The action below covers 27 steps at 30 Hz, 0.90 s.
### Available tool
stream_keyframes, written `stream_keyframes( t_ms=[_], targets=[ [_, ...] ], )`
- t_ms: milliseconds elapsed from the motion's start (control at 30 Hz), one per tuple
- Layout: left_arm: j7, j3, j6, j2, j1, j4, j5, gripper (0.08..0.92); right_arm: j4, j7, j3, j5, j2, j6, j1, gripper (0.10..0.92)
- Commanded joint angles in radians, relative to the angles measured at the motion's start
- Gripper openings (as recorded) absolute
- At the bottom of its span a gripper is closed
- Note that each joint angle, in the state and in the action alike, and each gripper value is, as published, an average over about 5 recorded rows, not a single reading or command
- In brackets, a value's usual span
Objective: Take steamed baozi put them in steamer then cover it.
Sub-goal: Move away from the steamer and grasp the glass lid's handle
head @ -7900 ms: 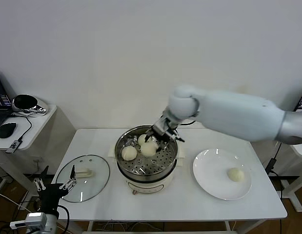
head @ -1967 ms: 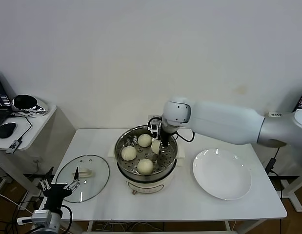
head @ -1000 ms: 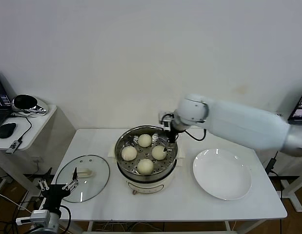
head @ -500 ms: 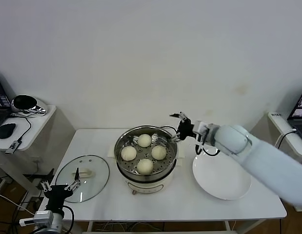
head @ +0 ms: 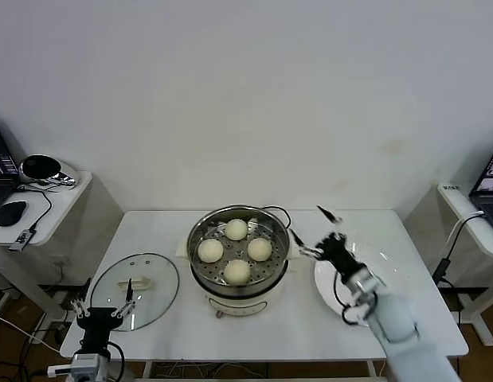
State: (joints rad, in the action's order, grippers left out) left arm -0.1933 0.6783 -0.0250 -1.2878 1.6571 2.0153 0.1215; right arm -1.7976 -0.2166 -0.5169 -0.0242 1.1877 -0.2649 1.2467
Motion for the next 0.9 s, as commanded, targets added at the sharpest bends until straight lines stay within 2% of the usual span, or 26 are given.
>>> stream_keyframes(
  t_ms=[33, 133, 267, 433, 700, 900],
  targets=[
    [0.000, 0.099, -0.062, 0.123, 0.086, -0.146, 0.501, 0.823, -0.066, 0.070, -0.339, 0.062, 0.229, -0.109, 0.313, 0.823],
    [-0.002, 0.132, -0.090, 0.190, 0.115, -0.243, 0.603, 0.823, -0.081, 0.105, -0.361, 0.047, 0.247, -0.088, 0.339, 0.823],
    [-0.040, 0.125, -0.146, 0.232, 0.086, -0.348, 0.820, 0.823, -0.099, 0.155, -0.389, 0.022, 0.260, -0.057, 0.346, 0.823],
    [-0.049, 0.058, -0.159, 0.242, -0.020, -0.396, 0.970, 0.823, -0.128, 0.191, -0.405, 0.002, 0.275, -0.034, 0.353, 0.823],
    [-0.042, -0.048, -0.138, 0.225, -0.130, -0.415, 1.013, 0.823, -0.150, 0.221, -0.421, -0.036, 0.293, -0.037, 0.374, 0.823],
    [-0.040, -0.081, -0.121, 0.229, -0.236, -0.489, 1.023, 0.823, -0.146, 0.239, -0.440, -0.041, 0.294, -0.039, 0.366, 0.823]
  ],
)
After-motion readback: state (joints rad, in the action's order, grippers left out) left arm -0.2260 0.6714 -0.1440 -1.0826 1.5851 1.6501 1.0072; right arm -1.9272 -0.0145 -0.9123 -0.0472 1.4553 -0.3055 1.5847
